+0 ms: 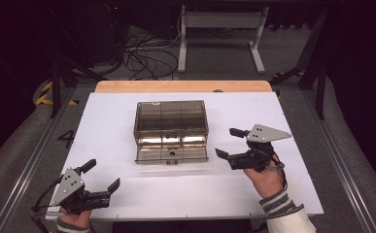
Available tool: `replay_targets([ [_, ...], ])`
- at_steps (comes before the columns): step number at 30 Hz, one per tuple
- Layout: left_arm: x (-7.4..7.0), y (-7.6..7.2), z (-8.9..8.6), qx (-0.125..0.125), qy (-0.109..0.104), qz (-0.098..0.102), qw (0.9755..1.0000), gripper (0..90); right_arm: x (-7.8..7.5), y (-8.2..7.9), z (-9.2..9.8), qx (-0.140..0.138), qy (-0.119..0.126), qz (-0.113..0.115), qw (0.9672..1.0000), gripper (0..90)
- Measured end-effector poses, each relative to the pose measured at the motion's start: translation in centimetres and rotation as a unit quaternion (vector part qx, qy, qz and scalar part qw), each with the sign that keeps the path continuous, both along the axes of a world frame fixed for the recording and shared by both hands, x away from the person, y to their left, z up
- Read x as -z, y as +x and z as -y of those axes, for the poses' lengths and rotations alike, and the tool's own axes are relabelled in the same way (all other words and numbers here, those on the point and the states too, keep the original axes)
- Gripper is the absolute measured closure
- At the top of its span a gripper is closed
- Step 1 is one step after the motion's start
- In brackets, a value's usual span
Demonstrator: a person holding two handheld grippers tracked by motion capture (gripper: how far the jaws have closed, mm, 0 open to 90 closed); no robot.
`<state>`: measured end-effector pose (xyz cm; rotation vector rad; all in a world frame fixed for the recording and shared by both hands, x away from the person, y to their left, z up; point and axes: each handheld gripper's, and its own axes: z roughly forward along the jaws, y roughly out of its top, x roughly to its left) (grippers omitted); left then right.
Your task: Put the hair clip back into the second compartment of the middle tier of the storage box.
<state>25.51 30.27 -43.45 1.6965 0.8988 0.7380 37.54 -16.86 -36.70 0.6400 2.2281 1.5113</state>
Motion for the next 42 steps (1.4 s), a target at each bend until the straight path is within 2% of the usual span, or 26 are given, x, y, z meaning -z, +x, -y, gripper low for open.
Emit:
replay_targets([
  [8, 0.0, 0.0, 0.0, 0.000, 0.001, -0.001, 1.0000, 2.7, 1.5, -0.7, 1.7, 0.015, 0.006, -0.001, 0.9999, 12.4],
  [16, 0.0, 0.0, 0.1, 0.003, 0.003, 0.001, 1.0000, 2.7, 3.5, -1.6, 2.3, 0.021, 0.019, -0.001, 0.9996, 9.7],
  [23, 0.0, 0.0, 0.2, 0.004, 0.004, 0.001, 1.0000, 2.7, 4.9, -1.9, 2.7, 0.023, 0.017, -0.011, 0.9996, 9.0],
  [31, 0.1, 0.1, 0.2, 0.006, 0.005, -0.002, 1.0000, 2.7, 6.6, -1.9, 3.3, 0.025, 0.010, -0.033, 0.9991, 7.8],
  [35, 0.2, 0.2, 0.2, 0.009, 0.011, -0.006, 0.9999, 2.7, 7.1, -2.1, 3.7, 0.028, 0.012, -0.033, 0.9990, 7.5],
  [37, 0.3, 0.3, 0.3, 0.009, 0.007, -0.011, 0.9999, 2.7, 7.4, -2.1, 3.9, 0.029, 0.011, -0.033, 0.9990, 7.3],
  [40, 0.4, 0.5, 0.4, 0.015, 0.011, -0.016, 0.9997, 2.5, 8.0, -2.1, 4.1, 0.028, 0.002, -0.026, 0.9993, 6.0],
  [42, 0.5, 0.6, 0.5, 0.017, 0.010, -0.017, 0.9997, 2.1, 8.3, -2.1, 4.2, 0.029, -0.001, -0.029, 0.9992, 5.8],
])
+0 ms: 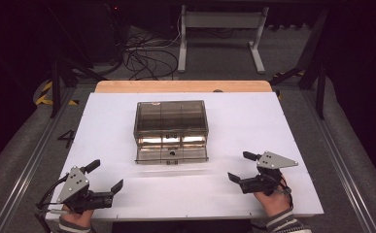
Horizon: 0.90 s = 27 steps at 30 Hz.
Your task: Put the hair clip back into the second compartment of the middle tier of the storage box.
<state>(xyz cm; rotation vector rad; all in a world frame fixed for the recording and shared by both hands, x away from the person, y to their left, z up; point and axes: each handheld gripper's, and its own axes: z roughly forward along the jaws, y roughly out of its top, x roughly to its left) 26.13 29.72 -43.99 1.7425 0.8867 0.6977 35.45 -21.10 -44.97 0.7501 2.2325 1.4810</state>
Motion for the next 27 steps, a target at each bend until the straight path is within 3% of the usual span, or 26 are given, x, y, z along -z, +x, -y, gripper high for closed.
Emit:
replay_targets([
  [7, 0.2, 0.1, 0.1, 0.003, 0.003, 0.001, 1.0000, 1.5, 1.1, -0.2, 0.6, 0.007, -0.002, -0.008, 0.9999, 5.7],
  [11, 0.2, 0.1, 0.1, 0.001, 0.004, 0.002, 1.0000, 1.4, 1.8, -0.2, 0.8, 0.010, 0.001, -0.025, 0.9996, 5.7],
  [27, 0.2, 0.2, 0.0, -0.003, 0.004, 0.002, 1.0000, 1.4, 1.4, -0.2, 0.8, 0.013, 0.000, -0.007, 0.9999, 5.6],
])
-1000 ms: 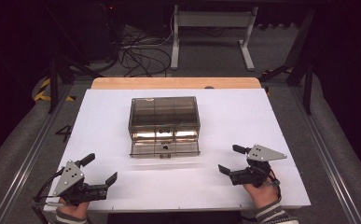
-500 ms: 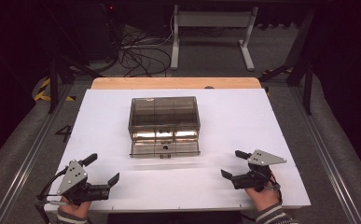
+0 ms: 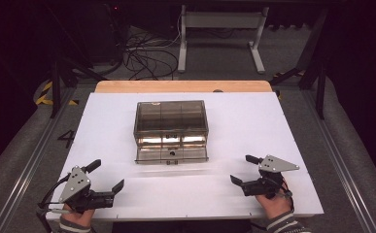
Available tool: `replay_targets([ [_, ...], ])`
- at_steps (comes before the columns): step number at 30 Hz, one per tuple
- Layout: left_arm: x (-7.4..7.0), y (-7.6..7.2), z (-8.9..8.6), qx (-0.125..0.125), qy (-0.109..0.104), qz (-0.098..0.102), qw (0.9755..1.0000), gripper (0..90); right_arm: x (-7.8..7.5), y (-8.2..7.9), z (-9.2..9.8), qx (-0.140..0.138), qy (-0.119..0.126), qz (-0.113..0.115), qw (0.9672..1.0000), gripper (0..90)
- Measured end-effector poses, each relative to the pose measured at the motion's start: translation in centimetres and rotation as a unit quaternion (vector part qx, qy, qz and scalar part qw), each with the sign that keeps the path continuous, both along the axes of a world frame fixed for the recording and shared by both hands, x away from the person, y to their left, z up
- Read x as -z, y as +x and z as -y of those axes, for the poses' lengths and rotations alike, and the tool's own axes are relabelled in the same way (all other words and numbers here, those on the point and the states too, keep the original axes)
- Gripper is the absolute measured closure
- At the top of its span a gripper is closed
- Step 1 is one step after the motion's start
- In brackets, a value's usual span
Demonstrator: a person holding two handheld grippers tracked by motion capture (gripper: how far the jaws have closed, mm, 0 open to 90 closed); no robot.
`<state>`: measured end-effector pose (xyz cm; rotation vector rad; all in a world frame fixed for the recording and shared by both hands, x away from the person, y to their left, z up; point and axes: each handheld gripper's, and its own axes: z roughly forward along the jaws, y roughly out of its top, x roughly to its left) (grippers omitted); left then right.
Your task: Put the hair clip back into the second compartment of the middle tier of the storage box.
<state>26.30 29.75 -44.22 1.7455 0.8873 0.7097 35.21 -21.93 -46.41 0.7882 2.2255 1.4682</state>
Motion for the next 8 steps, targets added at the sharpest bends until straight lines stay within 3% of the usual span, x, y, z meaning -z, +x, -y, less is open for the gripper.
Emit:
replay_targets([
  [8, 0.10, 0.12, 0.10, -0.003, 0.001, 0.002, 1.0000, 1.2, -0.02, -0.14, -0.23, -0.004, -0.009, 0.011, 0.9999, 5.2],
])
